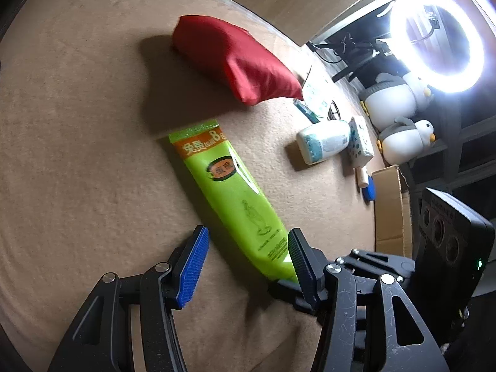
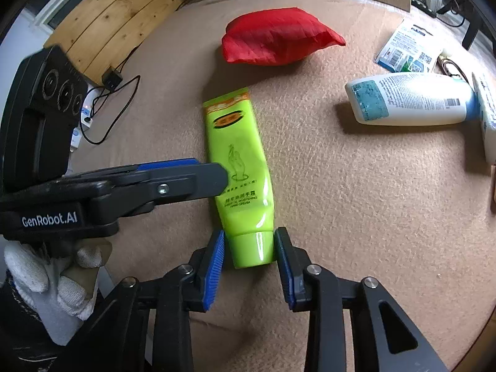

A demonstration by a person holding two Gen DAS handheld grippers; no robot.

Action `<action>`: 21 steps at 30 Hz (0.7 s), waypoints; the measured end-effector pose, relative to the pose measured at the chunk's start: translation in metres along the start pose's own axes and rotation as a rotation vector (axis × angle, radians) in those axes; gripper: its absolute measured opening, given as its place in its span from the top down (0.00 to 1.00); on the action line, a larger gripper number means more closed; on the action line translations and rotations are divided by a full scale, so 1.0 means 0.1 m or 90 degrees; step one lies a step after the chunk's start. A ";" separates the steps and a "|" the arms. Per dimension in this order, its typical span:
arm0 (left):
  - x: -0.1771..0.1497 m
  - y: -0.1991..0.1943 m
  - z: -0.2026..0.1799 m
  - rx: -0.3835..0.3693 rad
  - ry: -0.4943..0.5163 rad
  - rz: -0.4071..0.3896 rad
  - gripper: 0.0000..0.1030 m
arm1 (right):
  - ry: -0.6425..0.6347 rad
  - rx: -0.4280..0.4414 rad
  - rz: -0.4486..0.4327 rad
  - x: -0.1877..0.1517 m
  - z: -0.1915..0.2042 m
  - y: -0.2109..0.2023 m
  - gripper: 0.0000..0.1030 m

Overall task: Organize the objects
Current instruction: 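Close the left tool on the green tube and lift it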

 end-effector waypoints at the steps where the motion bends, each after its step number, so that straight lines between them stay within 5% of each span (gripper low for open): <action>1: 0.00 0.02 -0.02 -0.002 -0.002 0.000 0.46 | -0.003 0.002 -0.001 -0.01 0.02 0.00 0.73; 7: 0.02 0.08 -0.06 -0.004 -0.015 -0.007 0.61 | -0.031 -0.036 -0.019 -0.04 0.11 0.01 0.74; 11: 0.01 0.10 -0.01 -0.011 -0.035 -0.011 0.81 | -0.021 -0.037 -0.031 -0.07 0.07 -0.05 0.74; 21: 0.04 0.04 -0.29 -0.040 -0.013 -0.026 0.82 | -0.014 -0.059 -0.067 -0.10 0.04 -0.31 0.74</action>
Point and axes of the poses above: each gripper's, at about its wrist camera, not at the fingertips, and y roughly the way its jaws point, z to its left, x to its top, the point moved 5 cm from there along y, roughly the way its jaws point, and after that the axes turned 3 degrees about x, right-handed, at the moved point
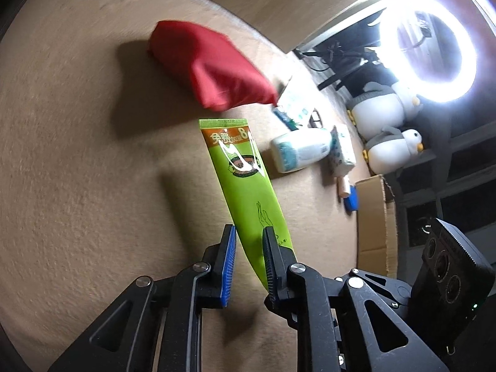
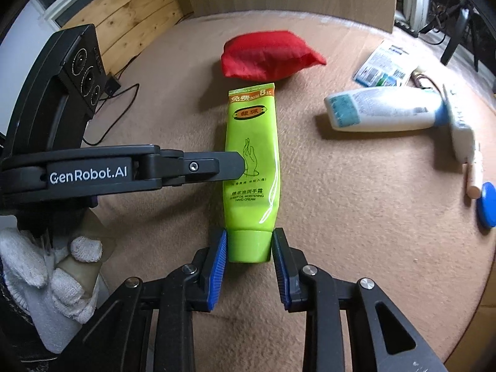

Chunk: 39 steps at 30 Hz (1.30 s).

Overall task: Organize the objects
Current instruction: 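Close the left tool on the green tube and lift it, then carry the green tube into the cardboard box and release it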

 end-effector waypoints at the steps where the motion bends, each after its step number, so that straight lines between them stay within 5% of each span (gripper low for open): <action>1: 0.01 -0.01 -0.07 -0.004 0.009 -0.002 0.82 | 0.002 -0.004 -0.007 0.01 -0.01 -0.06 0.74; 12: 0.06 0.03 -1.00 -0.060 0.112 0.001 0.82 | 0.053 -0.061 -0.085 -0.20 -0.40 -0.79 0.74; 26: -0.41 0.74 -2.65 -0.157 0.264 0.092 0.81 | 0.205 -0.175 -0.164 -0.82 -1.38 -1.71 0.74; 39: -0.83 1.34 -3.35 -0.145 0.345 0.154 0.82 | 0.285 -0.223 -0.176 -1.29 -1.92 -1.99 0.75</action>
Point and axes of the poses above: each gripper's, at about its wrist camera, not at the fingertips, and y roughly the way its jaws point, z to its left, x to its top, the point moved 5 cm from there along y, roughly the way its jaws point, and after that the axes turned 3 degrees about x, right-handed, at the moved point
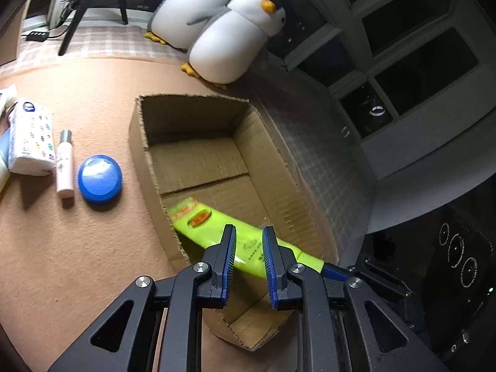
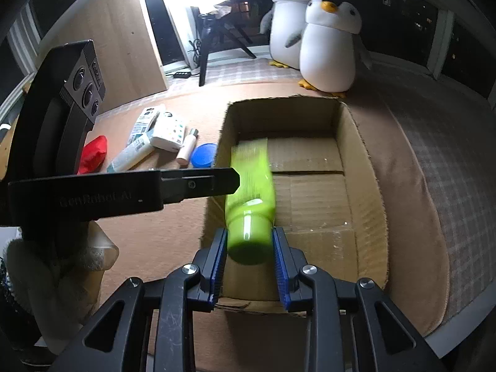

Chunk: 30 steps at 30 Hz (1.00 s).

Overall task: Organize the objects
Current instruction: 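Carry the green tube into the cardboard box and release it, then move the left tool back to the white-and-blue lotion bottle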

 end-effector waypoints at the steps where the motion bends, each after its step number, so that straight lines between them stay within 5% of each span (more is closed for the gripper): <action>1: 0.00 0.02 -0.01 0.006 0.005 0.004 0.82 | 0.000 -0.002 0.006 -0.01 -0.02 0.02 0.75; 3: 0.00 0.03 -0.01 0.011 0.006 0.004 0.78 | -0.001 -0.007 0.018 -0.04 -0.03 0.04 0.74; 7: -0.02 -0.05 0.05 0.025 0.006 -0.003 0.71 | 0.005 -0.019 0.017 -0.07 -0.03 0.04 0.48; 9: -0.03 -0.11 0.10 0.032 0.003 -0.007 0.70 | 0.008 -0.031 0.010 -0.08 -0.03 0.00 0.45; 22: -0.24 -0.86 0.80 0.109 -0.032 -0.046 0.68 | 0.022 0.014 -0.006 -0.11 0.30 -0.05 0.43; 30: -0.33 -1.41 1.50 0.173 -0.084 -0.075 0.49 | 0.008 0.061 -0.031 -0.10 0.79 0.01 0.43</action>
Point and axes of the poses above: each gripper's, at about its wrist camera, not at the fingertips, and y roughly the way its jaws point, z to its left, x to its top, the point moved 5 cm from there along y, roughly the way its jaws point, and after that the axes turned 3 degrees about x, right-handed, at the moved point
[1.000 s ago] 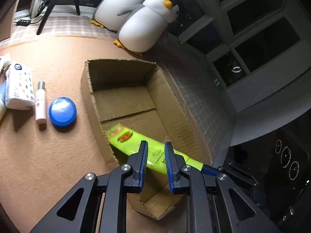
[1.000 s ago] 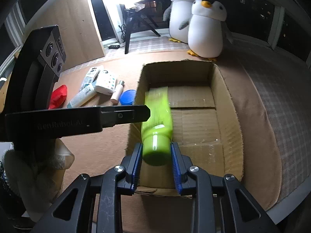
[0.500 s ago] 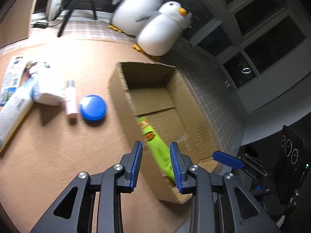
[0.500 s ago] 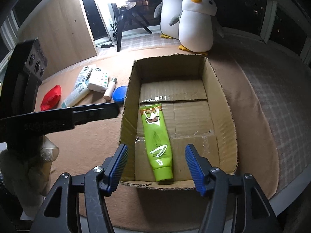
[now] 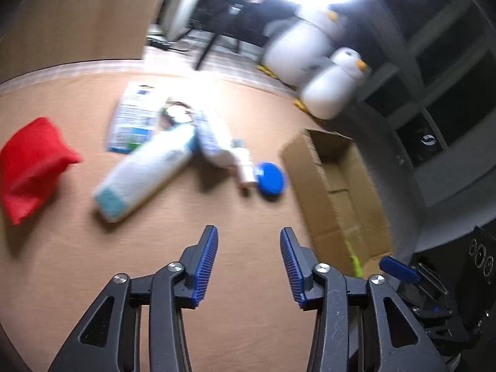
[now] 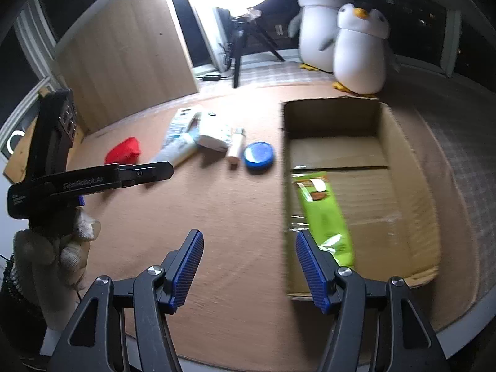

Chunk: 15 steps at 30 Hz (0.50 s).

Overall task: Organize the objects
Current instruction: 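Move the left tool back to the white-and-blue lotion bottle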

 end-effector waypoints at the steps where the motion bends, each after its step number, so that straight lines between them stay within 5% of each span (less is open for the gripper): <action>1: 0.03 -0.04 0.10 0.009 -0.010 -0.003 0.45 | 0.002 0.005 -0.002 0.00 0.05 0.02 0.43; 3: 0.06 -0.09 0.29 0.025 -0.022 -0.010 0.33 | 0.012 0.019 -0.003 0.00 0.13 0.07 0.43; 15: 0.59 0.11 0.57 0.086 0.005 -0.002 0.27 | 0.059 0.027 0.027 -0.06 0.28 0.24 0.38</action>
Point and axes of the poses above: each gripper's, at about its wrist camera, not at the fingertips, and y roughly the way its jaws point, z to its left, x to its top, the point moved 5 cm from there along y, roughly the way its jaws point, and after that the axes turned 3 degrees about x, right-handed, at the moved point
